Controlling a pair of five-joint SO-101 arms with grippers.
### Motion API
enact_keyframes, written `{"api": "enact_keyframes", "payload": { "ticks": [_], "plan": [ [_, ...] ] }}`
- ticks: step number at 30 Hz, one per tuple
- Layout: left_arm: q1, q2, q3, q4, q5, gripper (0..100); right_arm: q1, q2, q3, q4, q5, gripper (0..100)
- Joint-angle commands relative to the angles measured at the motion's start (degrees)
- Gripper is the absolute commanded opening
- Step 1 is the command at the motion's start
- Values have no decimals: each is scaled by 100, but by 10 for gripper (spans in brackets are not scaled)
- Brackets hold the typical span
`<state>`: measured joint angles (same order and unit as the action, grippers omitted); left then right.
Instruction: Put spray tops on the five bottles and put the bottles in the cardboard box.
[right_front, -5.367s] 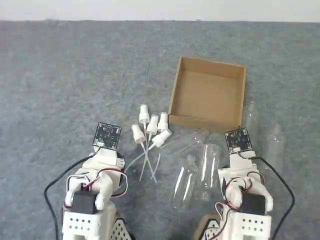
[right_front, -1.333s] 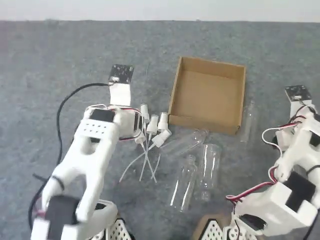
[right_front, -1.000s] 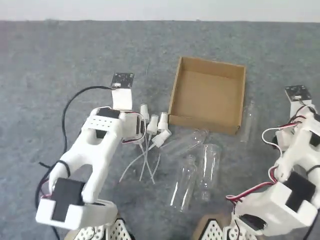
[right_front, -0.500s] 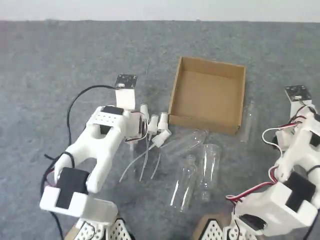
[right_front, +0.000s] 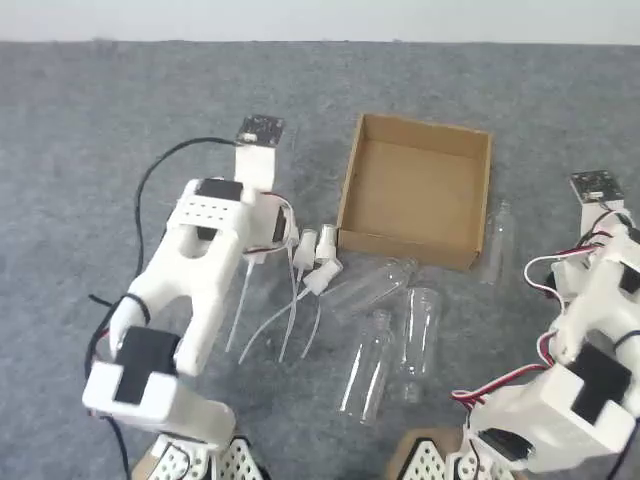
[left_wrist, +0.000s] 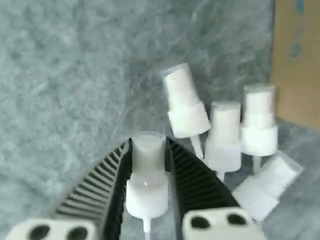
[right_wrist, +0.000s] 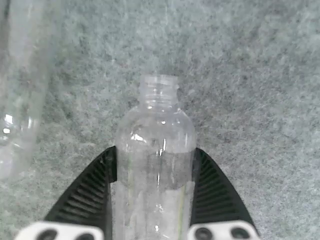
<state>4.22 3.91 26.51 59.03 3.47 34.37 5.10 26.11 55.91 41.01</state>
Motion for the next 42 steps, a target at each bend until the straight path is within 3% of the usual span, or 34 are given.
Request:
{"api": "enact_keyframes", "payload": {
  "ticks": [1,5,10,14,18,23,30,36,42],
  "plan": [
    [-26,343,-198,-149,-290,73,127,136,-35,4,53,17],
    [-62,695,-233,-255,-308,135,127,136,-35,4,44,17],
    [-53,695,-215,-132,-484,137,136,136,-35,4,44,19],
    [-35,756,-207,-167,-492,136,119,127,-44,136,53,99],
    [0,756,-189,-176,-492,58,119,101,-44,189,79,172],
    [0,607,-207,-132,-492,10,119,75,-62,198,79,180],
    [-53,-756,-163,369,-492,10,22,66,-536,532,35,184],
    [-53,-1723,-127,730,-484,10,13,75,-1301,1130,35,310],
    [-53,-2330,646,308,-457,11,-189,136,-1644,1341,35,310]
  ]
}}
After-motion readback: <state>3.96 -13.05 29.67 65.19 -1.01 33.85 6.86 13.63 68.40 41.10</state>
